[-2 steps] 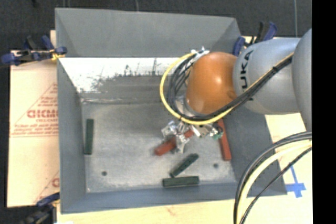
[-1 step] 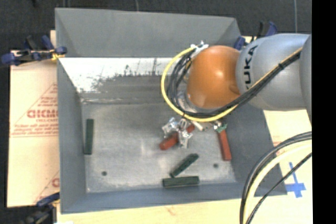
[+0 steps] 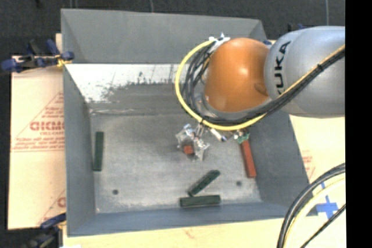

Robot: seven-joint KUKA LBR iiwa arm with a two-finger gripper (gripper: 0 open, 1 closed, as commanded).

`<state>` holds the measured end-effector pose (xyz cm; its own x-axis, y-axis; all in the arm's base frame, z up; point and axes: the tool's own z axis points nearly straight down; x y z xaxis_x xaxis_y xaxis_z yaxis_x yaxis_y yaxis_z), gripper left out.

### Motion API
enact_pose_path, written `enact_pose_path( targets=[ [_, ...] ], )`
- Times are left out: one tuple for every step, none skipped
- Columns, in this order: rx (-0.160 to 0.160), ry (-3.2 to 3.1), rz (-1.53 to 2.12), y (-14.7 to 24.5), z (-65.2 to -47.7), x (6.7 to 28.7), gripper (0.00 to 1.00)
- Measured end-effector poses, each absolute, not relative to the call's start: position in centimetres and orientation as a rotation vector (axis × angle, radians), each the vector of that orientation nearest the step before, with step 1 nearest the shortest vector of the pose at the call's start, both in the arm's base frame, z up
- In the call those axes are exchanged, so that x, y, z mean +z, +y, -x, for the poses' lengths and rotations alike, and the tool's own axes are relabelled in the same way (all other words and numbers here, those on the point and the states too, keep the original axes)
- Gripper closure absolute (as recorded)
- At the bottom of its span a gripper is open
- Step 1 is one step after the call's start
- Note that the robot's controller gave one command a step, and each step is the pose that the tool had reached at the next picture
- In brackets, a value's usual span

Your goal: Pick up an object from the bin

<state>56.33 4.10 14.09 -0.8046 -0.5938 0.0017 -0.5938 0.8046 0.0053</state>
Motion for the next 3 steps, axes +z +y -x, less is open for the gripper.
enact_pose_path(
  targets=[
    [0.001,-2.954,-1.075,3.2,-56.5,19.5,1.00],
    [-0.001,-2.928,-1.147,1.5,-54.2,21.3,0.00],
    [0.000,-2.930,-1.143,1.4,-54.1,21.5,0.00]
  ],
)
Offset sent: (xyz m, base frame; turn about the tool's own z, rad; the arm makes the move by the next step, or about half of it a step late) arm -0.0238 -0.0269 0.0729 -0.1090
